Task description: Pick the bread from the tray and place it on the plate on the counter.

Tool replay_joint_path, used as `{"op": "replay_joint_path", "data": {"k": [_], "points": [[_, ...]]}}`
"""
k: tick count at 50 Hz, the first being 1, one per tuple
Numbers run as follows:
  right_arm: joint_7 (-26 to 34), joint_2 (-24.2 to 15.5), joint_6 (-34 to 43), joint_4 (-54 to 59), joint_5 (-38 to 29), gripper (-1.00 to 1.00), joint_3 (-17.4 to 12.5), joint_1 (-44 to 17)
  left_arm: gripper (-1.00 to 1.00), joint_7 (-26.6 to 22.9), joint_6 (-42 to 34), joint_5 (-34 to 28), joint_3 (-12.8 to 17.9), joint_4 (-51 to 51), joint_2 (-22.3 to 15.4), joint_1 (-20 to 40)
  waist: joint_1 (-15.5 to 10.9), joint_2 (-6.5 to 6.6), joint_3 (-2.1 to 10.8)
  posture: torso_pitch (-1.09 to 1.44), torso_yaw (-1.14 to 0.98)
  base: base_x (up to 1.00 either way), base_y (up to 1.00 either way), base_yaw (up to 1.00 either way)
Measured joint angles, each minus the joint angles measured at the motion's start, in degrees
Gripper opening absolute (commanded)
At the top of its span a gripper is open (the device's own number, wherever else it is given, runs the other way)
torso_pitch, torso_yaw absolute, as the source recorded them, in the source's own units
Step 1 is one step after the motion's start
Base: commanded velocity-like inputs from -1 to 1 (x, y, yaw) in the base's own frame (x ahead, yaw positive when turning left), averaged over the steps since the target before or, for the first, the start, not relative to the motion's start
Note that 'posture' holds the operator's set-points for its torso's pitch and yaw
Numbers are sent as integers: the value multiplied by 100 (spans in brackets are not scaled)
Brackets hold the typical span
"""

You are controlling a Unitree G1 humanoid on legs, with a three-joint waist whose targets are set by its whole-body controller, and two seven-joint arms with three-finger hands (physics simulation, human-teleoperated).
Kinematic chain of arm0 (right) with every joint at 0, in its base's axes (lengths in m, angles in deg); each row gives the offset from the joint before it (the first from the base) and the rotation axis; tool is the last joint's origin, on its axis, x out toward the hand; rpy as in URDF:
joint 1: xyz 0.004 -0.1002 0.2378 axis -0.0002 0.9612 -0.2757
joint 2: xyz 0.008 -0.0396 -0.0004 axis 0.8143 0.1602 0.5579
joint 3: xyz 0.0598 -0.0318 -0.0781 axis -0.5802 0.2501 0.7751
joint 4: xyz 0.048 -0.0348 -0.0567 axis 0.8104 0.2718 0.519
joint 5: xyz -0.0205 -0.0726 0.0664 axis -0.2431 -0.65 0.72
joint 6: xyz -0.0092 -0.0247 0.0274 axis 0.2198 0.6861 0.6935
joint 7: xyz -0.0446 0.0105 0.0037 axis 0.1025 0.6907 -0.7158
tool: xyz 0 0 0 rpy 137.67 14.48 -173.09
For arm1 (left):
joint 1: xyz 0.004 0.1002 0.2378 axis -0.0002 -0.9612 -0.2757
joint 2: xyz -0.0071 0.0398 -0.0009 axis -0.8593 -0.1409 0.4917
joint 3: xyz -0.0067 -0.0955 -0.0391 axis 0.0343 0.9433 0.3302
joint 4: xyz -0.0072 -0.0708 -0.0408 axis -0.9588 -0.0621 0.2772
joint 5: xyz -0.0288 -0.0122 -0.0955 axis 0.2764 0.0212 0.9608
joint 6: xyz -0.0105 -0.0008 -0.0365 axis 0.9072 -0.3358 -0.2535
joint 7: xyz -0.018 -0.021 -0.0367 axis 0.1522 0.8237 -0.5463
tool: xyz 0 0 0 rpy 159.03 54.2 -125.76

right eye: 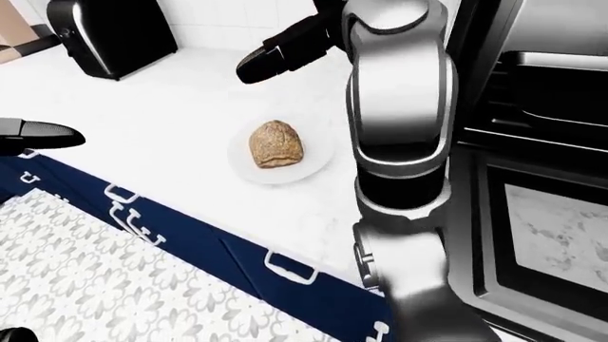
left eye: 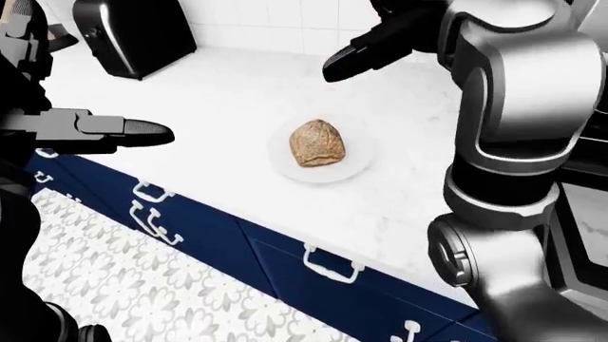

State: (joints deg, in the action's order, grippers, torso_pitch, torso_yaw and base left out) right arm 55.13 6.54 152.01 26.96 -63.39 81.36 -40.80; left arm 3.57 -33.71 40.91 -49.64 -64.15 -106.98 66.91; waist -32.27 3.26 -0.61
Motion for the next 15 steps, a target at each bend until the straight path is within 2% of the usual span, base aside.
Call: {"op": "replay_joint_path", "data": {"k": [6,15], "points": [[-226,-84,-113,51,198,100,1,-82,100,0,8,-22,-12,26,16,5,-7,-2,-52,0,48,0,0,0],[-292,-284,-31,-94,352,100,-2,-276,100,-22,-19,-17,28,29,-13,33,-10,-28,-47,0,48,0,0,0]]}}
